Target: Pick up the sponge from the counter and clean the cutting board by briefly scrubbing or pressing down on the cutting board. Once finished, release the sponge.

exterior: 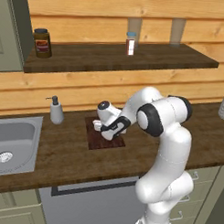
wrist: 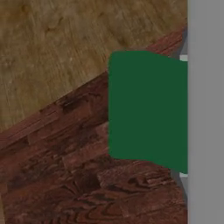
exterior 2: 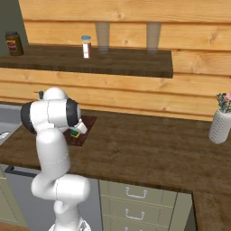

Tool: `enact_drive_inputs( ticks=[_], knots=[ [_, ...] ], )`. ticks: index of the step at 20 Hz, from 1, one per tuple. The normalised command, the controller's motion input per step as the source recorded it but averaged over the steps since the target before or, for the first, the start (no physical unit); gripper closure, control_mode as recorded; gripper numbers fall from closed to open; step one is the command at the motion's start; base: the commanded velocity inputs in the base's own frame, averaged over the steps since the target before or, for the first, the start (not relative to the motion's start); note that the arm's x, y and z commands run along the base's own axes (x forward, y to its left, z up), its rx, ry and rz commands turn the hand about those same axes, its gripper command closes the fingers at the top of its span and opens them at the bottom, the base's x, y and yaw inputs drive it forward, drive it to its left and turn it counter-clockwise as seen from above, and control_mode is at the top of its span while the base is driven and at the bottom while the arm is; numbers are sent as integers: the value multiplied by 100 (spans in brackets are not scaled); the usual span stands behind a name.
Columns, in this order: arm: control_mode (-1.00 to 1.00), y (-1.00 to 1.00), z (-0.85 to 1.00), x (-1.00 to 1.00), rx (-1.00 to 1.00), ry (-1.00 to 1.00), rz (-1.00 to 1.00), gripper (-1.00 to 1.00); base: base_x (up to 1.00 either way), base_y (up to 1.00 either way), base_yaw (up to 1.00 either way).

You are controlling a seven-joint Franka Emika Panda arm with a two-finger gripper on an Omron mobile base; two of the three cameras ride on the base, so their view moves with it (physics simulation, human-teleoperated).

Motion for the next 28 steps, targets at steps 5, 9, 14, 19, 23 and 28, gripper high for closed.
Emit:
enact_drive_inputs(
  ticks=[5, 9, 14, 19, 23, 28],
  knots=[
    [-100, -9, 0, 55, 0, -7, 0, 100, 0, 0, 0],
    [-100, 9, -9, 5, 0, -1, 0, 100, 0, 0, 0],
    [-100, 47, -7, 0, -5, -4, 0, 100, 0, 0, 0],
    [-100, 53, -2, 0, -5, -1, 0, 100, 0, 0, 0],
    [-100, 51, 0, 3, -2, 0, 0, 100, 0, 0, 0],
    [-100, 41, -1, 4, -1, 0, 0, 100, 0, 0, 0]
  ],
)
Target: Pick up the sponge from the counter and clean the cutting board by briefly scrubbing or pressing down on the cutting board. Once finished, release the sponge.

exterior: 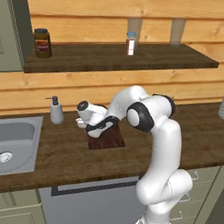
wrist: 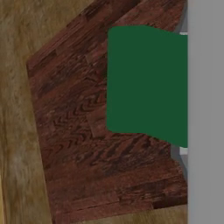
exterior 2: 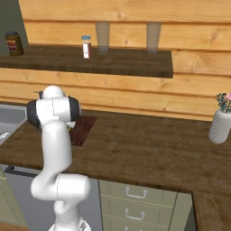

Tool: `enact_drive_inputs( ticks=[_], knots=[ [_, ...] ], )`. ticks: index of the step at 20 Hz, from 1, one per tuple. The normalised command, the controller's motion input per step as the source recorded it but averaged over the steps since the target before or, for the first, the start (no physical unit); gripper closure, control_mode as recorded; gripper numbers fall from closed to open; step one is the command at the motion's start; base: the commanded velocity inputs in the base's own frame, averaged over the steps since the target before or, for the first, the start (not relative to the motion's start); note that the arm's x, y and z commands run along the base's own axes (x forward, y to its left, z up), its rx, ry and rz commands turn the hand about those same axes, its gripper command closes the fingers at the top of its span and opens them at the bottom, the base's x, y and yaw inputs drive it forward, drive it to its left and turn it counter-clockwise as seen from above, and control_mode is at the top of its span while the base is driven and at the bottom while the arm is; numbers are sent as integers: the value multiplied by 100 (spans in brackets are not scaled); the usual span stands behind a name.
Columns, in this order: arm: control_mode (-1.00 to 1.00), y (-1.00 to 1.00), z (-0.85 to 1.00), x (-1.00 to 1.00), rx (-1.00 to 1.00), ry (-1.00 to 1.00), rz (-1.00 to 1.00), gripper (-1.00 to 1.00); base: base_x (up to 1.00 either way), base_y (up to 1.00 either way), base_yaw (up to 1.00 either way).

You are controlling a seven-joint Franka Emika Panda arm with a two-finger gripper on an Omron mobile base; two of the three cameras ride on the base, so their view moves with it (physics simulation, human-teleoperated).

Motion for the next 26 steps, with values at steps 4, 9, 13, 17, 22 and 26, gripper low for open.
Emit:
enact_drive_inputs(
  ticks=[4, 9, 13, 17, 22, 26],
  knots=[
    [-100, -1, -1, 0, 0, 0, -4, 100, 0, 0, 0],
    [-100, -45, -8, 0, -2, 0, -6, 100, 0, 0, 0],
    [-100, -76, -14, 2, -1, 0, -9, 100, 0, 0, 0],
    [-100, -79, -13, 8, -1, 0, -10, 100, 0, 0, 0],
    [-100, -72, -8, 2, 0, 0, -10, 100, 0, 0, 0],
    [-100, -64, -3, 0, 0, 0, -8, 100, 0, 0, 0]
  ],
)
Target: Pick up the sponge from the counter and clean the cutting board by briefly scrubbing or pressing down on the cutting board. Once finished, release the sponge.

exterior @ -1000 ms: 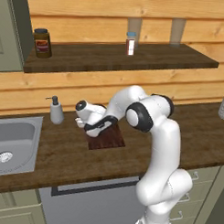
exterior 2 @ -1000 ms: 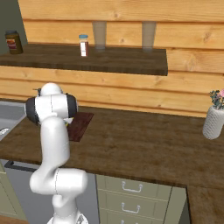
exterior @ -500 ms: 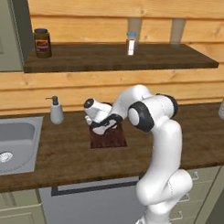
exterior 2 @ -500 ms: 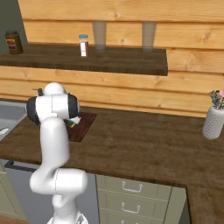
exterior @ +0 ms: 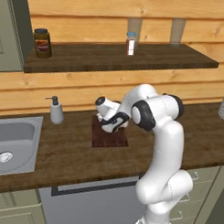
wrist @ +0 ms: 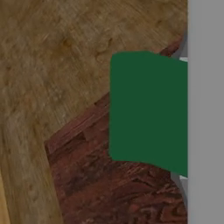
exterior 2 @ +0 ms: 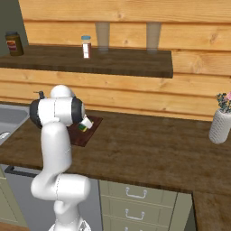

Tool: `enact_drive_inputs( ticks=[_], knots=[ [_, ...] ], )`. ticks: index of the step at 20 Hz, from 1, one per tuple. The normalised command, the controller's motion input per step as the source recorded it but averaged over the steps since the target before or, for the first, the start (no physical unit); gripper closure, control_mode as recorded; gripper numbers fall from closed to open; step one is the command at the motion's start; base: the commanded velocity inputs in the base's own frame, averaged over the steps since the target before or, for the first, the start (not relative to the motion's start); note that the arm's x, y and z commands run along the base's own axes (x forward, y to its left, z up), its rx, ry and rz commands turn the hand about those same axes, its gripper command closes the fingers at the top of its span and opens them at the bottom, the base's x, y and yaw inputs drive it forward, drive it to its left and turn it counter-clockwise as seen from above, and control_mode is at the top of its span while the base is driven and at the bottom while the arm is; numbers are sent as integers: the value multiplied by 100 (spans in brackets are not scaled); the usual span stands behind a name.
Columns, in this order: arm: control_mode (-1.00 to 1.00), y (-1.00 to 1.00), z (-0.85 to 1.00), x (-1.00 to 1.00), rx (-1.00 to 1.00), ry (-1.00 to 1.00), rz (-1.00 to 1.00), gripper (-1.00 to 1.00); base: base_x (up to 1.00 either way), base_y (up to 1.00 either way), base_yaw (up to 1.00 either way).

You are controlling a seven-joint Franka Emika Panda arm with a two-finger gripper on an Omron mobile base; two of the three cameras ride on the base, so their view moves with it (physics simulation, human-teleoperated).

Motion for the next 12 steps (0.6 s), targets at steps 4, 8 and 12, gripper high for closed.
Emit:
enact_drive_inputs(
  ticks=[4, 8, 12],
  knots=[
    [-100, -47, -5, 0, 0, 0, -4, 100, 0, 0, 0],
    [-100, 2, -16, -4, -2, 0, 0, 100, 0, 0, 0],
    [-100, 22, -28, -26, -4, 1, 0, 100, 0, 0, 0]
  ],
)
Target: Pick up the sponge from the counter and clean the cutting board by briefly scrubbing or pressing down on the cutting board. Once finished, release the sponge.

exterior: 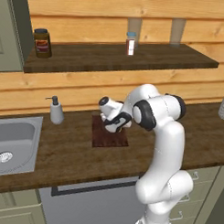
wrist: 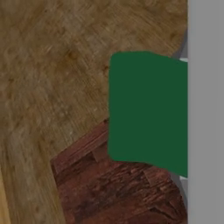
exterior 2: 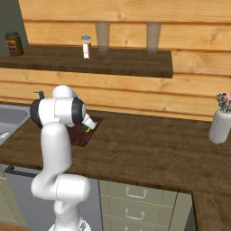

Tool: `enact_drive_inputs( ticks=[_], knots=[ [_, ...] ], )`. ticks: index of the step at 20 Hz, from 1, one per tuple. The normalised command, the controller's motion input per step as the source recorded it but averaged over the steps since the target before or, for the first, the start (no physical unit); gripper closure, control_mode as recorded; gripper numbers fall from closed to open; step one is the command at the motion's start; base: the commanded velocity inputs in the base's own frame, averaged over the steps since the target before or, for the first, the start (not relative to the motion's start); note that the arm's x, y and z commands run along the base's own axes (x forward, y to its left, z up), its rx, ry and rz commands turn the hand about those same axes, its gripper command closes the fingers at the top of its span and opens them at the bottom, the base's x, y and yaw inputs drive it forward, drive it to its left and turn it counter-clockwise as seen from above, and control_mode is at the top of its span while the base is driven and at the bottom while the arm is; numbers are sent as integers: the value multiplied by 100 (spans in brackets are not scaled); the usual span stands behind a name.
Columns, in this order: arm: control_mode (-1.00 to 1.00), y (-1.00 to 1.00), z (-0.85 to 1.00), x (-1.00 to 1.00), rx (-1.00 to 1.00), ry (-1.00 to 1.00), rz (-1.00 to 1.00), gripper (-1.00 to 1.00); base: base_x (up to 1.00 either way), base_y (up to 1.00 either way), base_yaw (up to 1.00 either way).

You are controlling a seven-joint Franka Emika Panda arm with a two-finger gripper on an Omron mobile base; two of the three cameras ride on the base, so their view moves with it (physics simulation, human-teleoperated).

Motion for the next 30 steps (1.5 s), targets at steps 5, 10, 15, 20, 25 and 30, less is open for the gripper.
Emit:
enact_drive_inputs(
  ticks=[5, 10, 15, 20, 25, 30],
  knots=[
    [-100, 37, -28, -30, -4, 4, 0, 100, 0, 0, 0],
    [-100, 63, -26, -22, -1, 9, 0, 100, 0, 0, 0],
    [-100, 71, -26, -37, 0, 10, 0, 100, 0, 0, 0],
    [-100, 64, -26, -55, 0, 9, 0, 100, 0, 0, 0],
    [-100, 53, -27, -57, 0, 7, 0, 100, 0, 0, 0],
    [-100, 3, -21, -47, -1, 0, 0, 100, 0, 0, 0]
  ],
)
